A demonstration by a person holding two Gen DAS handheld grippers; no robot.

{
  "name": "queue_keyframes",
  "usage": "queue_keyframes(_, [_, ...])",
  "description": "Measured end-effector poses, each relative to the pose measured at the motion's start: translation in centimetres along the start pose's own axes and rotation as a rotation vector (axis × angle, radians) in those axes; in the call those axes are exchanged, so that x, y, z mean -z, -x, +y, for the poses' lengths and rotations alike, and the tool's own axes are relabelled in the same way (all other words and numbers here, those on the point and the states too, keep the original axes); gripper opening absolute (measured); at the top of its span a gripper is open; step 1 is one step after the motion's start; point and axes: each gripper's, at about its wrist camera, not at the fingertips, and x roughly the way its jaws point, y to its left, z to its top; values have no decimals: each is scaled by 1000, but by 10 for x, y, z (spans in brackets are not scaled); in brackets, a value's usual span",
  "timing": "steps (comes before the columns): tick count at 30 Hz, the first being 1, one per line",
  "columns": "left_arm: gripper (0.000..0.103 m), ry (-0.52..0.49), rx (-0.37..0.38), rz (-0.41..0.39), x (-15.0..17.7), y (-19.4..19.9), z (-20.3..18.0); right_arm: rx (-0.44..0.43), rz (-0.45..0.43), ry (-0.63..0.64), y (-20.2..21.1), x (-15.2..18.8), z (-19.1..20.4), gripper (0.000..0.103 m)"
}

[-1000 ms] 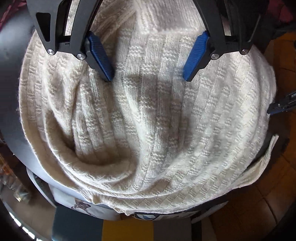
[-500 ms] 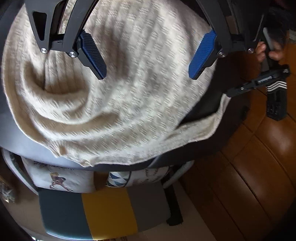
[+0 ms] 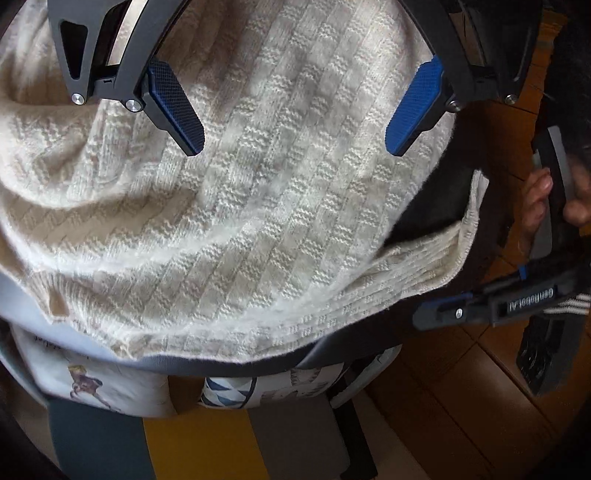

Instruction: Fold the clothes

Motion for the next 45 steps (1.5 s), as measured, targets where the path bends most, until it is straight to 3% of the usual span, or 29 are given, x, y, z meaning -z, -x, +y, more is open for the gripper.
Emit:
queue_keyframes(3, [26,-64,-29,38,-24,-29,-24,-24,6,-14,-10,8,-11,103])
queue_keyframes(8, [27,-199,-63,36,-59,-70,-66,-51,-44,31,-5,16,-10,103])
queue_keyframes(10, [28,-271,-195,66,-67,-100,-79,-55,-76,49,-4,21,-11,103])
queue_keyframes(13, [28,-239,-297,134,-74,-141,-63,-45,-112,101,-4,28,-7,103])
queue_keyframes(15, [27,-206,-348,134,-75,-149,-43,-51,-116,100,-3,28,-9,103])
queue_keyframes(18, [26,-199,-291,121,-68,-142,-27,-60,-123,98,-3,28,-10,103])
queue_keyframes(21, [27,-322,-315,129,-54,-146,-31,-69,-130,96,-2,29,-12,103])
queue_keyframes(23, [21,-357,-337,123,-47,-148,-37,-75,-135,95,-1,29,-13,103])
queue_keyframes(24, [10,-348,-335,116,-45,-147,-38,-78,-137,95,-1,29,-14,103])
queue_keyframes(25, [8,-336,-332,109,-43,-146,-39,-81,-139,94,-1,29,-14,103])
queue_keyframes(27, [7,-274,-325,61,-36,-136,-36,-80,-140,91,0,28,-15,103])
queue_keyframes(30, [6,-83,-309,1,-28,-115,-3,-63,-136,79,4,23,-15,103])
queue_keyframes(33, [6,7,-389,-47,-19,-96,27,-40,-167,78,12,16,-16,103])
queue_keyframes(35, [6,71,-407,-7,-14,-102,50,-51,-171,79,11,12,-18,103])
queue_keyframes(37, [6,42,-421,0,-12,-101,53,-34,-117,68,-4,12,-21,103])
queue_keyframes(39, [6,17,-429,17,-13,-100,50,-12,-132,104,-9,15,-16,103])
queue_keyframes(42, [8,77,-406,30,-18,-92,56,19,-121,136,-11,16,-11,103])
queue_keyframes(45, [7,126,-371,-59,-19,-57,42,-13,-103,98,2,13,-15,103])
